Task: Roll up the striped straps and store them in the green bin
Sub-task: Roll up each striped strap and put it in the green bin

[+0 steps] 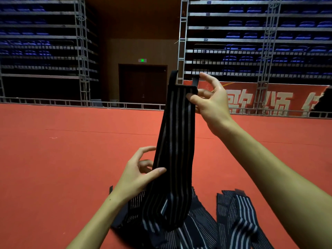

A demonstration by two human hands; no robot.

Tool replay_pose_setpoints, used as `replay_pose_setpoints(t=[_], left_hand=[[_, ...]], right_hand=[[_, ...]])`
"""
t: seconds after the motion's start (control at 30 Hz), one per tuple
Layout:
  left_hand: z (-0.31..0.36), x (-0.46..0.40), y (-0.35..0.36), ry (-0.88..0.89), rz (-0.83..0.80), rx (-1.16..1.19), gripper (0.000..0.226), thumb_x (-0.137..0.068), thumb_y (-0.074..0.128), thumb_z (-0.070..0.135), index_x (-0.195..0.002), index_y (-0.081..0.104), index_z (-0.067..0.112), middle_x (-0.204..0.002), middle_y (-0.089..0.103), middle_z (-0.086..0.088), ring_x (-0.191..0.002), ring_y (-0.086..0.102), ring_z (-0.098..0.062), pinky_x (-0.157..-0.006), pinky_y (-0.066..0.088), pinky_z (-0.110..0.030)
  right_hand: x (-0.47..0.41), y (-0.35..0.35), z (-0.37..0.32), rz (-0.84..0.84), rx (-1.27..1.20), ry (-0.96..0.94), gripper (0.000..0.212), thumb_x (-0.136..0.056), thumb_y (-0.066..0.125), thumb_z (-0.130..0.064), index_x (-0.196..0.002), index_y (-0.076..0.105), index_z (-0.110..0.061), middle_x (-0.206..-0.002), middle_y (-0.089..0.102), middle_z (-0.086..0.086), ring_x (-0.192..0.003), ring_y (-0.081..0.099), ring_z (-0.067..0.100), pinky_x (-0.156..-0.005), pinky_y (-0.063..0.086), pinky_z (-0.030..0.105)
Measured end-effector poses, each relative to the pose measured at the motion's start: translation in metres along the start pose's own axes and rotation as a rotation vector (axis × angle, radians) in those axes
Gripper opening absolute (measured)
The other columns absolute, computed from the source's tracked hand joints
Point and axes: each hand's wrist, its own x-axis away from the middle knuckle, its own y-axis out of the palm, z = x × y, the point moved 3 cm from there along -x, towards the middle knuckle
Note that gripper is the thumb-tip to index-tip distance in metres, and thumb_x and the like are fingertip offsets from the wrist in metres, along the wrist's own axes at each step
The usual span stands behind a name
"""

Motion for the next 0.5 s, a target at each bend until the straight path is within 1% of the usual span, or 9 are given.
replay_pose_setpoints(t=[0.07, 0.1, 0.17, 0.27, 0.37, 0.5], left_hand=[[0.012, -0.01, 0.008, 0.035, 0.015, 0.044, 0.066, -0.086, 0.086, 0.018, -0.142, 0.053, 0.027, -0.1, 0.084, -0.01, -0.088, 0.082, -0.028, -0.076, 0.064, -0.031], [0.017, -0.015, 0.012, 0.05, 0.037, 0.078, 0.067, -0.086, 0.086, 0.014, -0.142, 0.052, 0.024, -0.101, 0.084, -0.008, -0.092, 0.082, -0.026, -0.077, 0.064, -0.031], [0.03, -0.025, 0.017, 0.082, 0.106, 0.14, 0.067, -0.086, 0.087, 0.01, -0.142, 0.052, 0.023, -0.1, 0.084, -0.008, -0.092, 0.083, -0.026, -0.077, 0.065, -0.032], [0.046, -0.032, 0.021, 0.114, 0.168, 0.166, 0.07, -0.084, 0.089, 0.006, -0.141, 0.053, 0.024, -0.095, 0.084, -0.01, -0.085, 0.083, -0.028, -0.072, 0.067, -0.036], [0.051, -0.031, 0.021, 0.105, 0.147, 0.16, 0.078, -0.085, 0.088, 0.003, -0.148, 0.049, 0.026, -0.093, 0.084, -0.012, -0.084, 0.083, -0.031, -0.073, 0.068, -0.041], [0.047, -0.027, 0.018, 0.061, 0.127, 0.129, 0.088, -0.091, 0.083, 0.004, -0.16, 0.036, 0.029, -0.09, 0.083, -0.014, -0.083, 0.083, -0.033, -0.078, 0.068, -0.046]], right_hand=[[0.0, 0.003, -0.002, -0.015, -0.012, -0.004, 0.069, -0.092, 0.075, 0.006, -0.15, 0.05, -0.021, -0.111, 0.078, 0.018, -0.103, 0.079, 0.032, -0.089, 0.064, 0.059], [0.001, 0.006, -0.003, -0.021, -0.017, -0.005, 0.069, -0.092, 0.074, 0.007, -0.151, 0.049, -0.02, -0.111, 0.079, 0.017, -0.103, 0.079, 0.032, -0.089, 0.064, 0.059], [0.003, 0.01, 0.0, -0.035, -0.028, 0.005, 0.069, -0.093, 0.074, 0.007, -0.151, 0.048, -0.019, -0.11, 0.08, 0.018, -0.101, 0.08, 0.032, -0.09, 0.064, 0.058], [0.008, 0.014, 0.011, -0.03, -0.021, 0.035, 0.07, -0.093, 0.077, 0.004, -0.152, 0.047, -0.019, -0.109, 0.08, 0.016, -0.101, 0.08, 0.029, -0.091, 0.064, 0.057], [0.011, 0.015, 0.027, 0.008, -0.026, 0.08, 0.069, -0.093, 0.079, 0.0, -0.151, 0.049, -0.018, -0.114, 0.078, 0.015, -0.102, 0.08, 0.025, -0.09, 0.065, 0.053], [0.019, 0.017, 0.05, 0.023, -0.086, 0.186, 0.072, -0.091, 0.085, -0.016, -0.153, 0.049, -0.022, -0.129, 0.07, 0.023, -0.109, 0.077, 0.03, -0.09, 0.065, 0.053]])
